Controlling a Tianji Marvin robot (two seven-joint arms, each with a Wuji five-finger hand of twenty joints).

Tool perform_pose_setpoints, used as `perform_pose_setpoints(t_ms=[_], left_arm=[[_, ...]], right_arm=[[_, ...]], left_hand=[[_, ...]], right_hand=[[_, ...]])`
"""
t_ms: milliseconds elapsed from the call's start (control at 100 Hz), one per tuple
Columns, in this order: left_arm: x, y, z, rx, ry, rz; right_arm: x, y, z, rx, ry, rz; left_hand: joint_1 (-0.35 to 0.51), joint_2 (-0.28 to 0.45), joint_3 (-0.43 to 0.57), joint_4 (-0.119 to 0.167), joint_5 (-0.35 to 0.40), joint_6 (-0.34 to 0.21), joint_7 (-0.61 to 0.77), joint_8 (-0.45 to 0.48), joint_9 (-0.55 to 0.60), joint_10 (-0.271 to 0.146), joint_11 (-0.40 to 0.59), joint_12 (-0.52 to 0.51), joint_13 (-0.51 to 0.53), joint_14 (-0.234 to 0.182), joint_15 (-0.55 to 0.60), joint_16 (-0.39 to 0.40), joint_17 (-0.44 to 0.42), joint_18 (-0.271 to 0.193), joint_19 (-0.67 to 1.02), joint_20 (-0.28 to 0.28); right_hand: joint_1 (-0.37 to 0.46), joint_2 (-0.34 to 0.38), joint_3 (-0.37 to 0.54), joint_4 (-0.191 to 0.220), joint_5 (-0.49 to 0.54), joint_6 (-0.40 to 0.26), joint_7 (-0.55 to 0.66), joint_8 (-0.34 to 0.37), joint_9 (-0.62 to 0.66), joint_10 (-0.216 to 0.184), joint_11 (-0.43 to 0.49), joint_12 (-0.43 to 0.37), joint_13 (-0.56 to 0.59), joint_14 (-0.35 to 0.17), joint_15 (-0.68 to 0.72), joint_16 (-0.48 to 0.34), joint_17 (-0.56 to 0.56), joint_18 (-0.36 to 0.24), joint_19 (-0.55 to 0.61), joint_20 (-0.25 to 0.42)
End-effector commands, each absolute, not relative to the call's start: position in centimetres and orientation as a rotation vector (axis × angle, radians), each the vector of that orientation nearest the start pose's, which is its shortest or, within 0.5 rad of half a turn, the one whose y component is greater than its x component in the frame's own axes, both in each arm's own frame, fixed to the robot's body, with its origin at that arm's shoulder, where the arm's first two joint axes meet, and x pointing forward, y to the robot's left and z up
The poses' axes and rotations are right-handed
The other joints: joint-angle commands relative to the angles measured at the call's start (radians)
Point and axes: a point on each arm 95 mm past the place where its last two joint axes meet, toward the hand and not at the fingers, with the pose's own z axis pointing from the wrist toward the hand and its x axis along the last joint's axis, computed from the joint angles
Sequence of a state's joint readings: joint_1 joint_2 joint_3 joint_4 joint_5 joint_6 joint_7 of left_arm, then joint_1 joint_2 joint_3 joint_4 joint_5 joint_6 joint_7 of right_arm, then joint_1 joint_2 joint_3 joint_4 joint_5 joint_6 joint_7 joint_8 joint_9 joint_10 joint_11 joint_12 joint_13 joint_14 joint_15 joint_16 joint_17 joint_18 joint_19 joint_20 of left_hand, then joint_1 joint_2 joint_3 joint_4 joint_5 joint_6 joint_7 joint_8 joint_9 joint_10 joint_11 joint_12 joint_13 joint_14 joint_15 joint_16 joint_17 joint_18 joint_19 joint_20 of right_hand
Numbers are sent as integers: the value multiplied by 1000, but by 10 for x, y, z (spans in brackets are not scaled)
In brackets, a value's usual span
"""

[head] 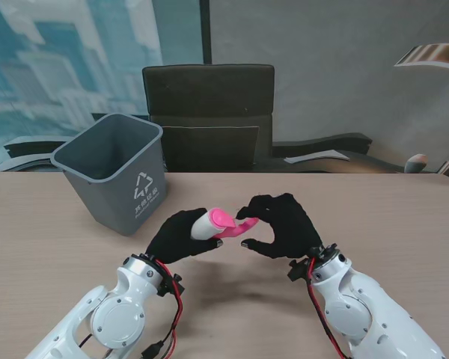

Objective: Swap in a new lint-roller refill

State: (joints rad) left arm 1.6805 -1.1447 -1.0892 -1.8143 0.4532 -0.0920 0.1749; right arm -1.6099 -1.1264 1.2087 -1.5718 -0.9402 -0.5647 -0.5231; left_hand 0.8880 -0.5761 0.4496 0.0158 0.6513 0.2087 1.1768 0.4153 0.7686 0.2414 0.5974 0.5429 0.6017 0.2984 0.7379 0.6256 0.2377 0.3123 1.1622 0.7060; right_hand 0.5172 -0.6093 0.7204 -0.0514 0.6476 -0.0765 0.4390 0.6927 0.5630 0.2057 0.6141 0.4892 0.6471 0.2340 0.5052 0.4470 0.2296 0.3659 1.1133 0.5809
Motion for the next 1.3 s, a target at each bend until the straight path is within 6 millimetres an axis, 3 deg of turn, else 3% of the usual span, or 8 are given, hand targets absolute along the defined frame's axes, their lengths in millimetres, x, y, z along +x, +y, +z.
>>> perform_pose_setpoints(t_ms=[0,330,560,870,960,1070,1140,1290], left_arm=[[340,-93,-285,-1620,1121,-2211],[330,-107,-281,-1843,1037,-2274],[327,-111,-280,-1938,975,-2289],[323,-114,-277,-2036,901,-2309],[323,-116,-278,-2038,922,-2322],[322,-117,-280,-2047,938,-2327],[322,-119,-281,-2055,950,-2326],[323,-121,-282,-2064,969,-2326]], right_arm=[[366,35,-298,792,1244,2258],[374,58,-307,640,1151,2272],[376,67,-310,603,1094,2279],[379,74,-313,640,1036,2269],[379,77,-311,654,1001,2276],[378,78,-309,677,953,2284],[377,79,-307,687,931,2293],[377,79,-305,696,907,2304]], left_hand=[[56,78,54,16,40,-49,63,13,-11,-29,15,4,-16,-16,28,11,-1,-11,14,-15],[50,84,52,15,36,-59,68,16,-11,-37,16,5,-15,-23,30,11,2,-17,16,-16],[51,91,52,15,30,-62,73,19,-12,-40,20,9,-13,-29,33,12,5,-25,16,-17],[70,123,30,-15,14,-65,79,26,-27,-45,22,15,-19,-38,40,14,2,-39,19,-19],[71,126,24,-19,12,-69,78,25,-27,-47,22,14,-18,-40,40,13,3,-40,20,-19],[71,127,22,-20,12,-70,77,25,-26,-48,21,14,-17,-42,40,13,3,-40,20,-20],[71,127,21,-20,13,-70,77,26,-25,-47,21,14,-17,-41,39,13,3,-40,20,-20],[74,127,23,-18,13,-68,76,25,-26,-45,20,12,-19,-38,38,12,0,-40,18,-21]], right_hand=[[-14,-76,62,52,-63,-8,-30,-18,-78,-1,-11,-11,-54,-137,-20,-12,-39,-3,-26,-6],[107,-163,228,35,-248,96,25,69,-305,54,173,38,-169,-135,130,6,-100,-19,39,-17],[196,-164,264,34,-211,184,155,220,-255,74,344,163,-124,-157,336,79,-39,-66,171,-3],[251,-152,298,26,-146,190,380,348,-147,128,474,292,-65,-160,597,191,79,-172,354,50],[312,-193,319,-59,-122,167,541,322,-42,144,540,359,36,-154,762,150,194,-205,436,71],[352,-227,334,-102,-16,67,731,321,180,105,646,439,263,-284,942,158,404,-257,535,71],[324,-240,307,-88,69,22,803,327,292,73,673,485,384,-356,972,256,508,-281,587,55],[259,-224,273,-40,238,-61,876,398,478,8,723,553,572,-468,1060,266,701,-347,682,26]])
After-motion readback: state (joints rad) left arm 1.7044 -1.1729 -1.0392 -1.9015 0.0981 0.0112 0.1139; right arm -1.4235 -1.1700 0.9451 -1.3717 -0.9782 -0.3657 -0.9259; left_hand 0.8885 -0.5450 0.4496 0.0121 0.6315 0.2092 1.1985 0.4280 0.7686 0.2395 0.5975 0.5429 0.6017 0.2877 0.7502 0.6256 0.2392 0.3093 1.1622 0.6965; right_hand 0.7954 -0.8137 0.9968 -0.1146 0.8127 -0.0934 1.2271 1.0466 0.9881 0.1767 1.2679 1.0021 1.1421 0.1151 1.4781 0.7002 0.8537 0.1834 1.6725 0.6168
